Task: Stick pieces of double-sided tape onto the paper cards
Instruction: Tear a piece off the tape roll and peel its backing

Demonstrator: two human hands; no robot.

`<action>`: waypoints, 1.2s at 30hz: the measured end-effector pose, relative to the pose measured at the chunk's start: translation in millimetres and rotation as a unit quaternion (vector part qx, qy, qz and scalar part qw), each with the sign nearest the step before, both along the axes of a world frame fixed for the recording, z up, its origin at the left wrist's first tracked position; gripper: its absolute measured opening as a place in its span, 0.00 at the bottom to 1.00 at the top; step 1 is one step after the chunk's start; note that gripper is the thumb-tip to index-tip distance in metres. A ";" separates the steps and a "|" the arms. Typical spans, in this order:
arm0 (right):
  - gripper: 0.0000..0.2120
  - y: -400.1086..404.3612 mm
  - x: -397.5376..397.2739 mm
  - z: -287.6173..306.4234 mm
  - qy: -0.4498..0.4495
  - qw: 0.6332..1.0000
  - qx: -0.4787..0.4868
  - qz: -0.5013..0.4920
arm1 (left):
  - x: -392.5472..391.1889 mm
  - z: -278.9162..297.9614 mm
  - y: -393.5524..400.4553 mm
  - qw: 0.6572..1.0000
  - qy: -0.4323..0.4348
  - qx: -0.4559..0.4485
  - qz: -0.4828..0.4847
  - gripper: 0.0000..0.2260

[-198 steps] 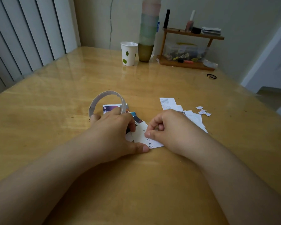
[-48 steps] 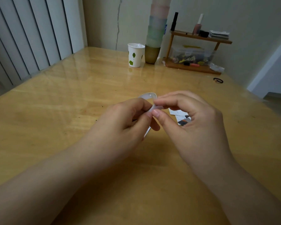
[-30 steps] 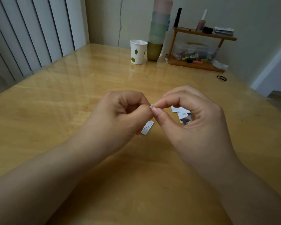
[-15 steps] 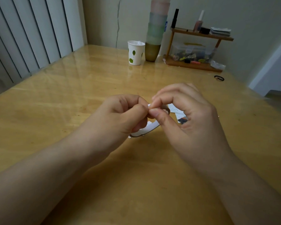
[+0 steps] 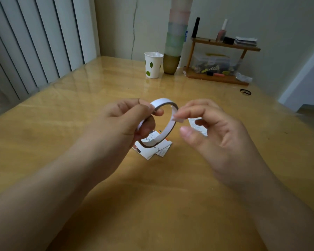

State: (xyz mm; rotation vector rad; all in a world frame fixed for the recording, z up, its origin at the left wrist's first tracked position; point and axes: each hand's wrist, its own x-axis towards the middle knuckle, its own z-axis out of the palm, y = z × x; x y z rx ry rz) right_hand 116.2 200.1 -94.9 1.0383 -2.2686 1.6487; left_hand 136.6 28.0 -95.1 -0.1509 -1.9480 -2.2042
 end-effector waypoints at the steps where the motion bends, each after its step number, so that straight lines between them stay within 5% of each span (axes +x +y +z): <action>1: 0.08 0.3 -0.7 0.7 -0.032 0.999 -0.033 0.010 | 0.3 -0.3 0.0 1.000 0.001 -0.003 0.002 0.07; 9: 0.15 2.4 -6.7 5.8 -0.202 0.959 -0.196 0.020 | 3.3 -2.6 -1.9 0.998 0.000 -0.019 -0.054 0.10; 20: 0.19 2.9 -0.8 6.9 -0.236 0.956 -0.159 0.067 | 7.2 0.7 1.3 0.975 -0.027 0.076 -0.207 0.15; 31: 0.19 3.9 -0.2 5.9 -0.115 0.991 -0.057 0.047 | 6.4 2.8 -1.4 0.960 -0.026 0.108 -0.257 0.16; 36: 0.21 3.8 1.1 6.5 -0.008 0.999 0.030 -0.042 | 6.8 2.3 -1.8 0.962 -0.041 0.106 -0.250 0.15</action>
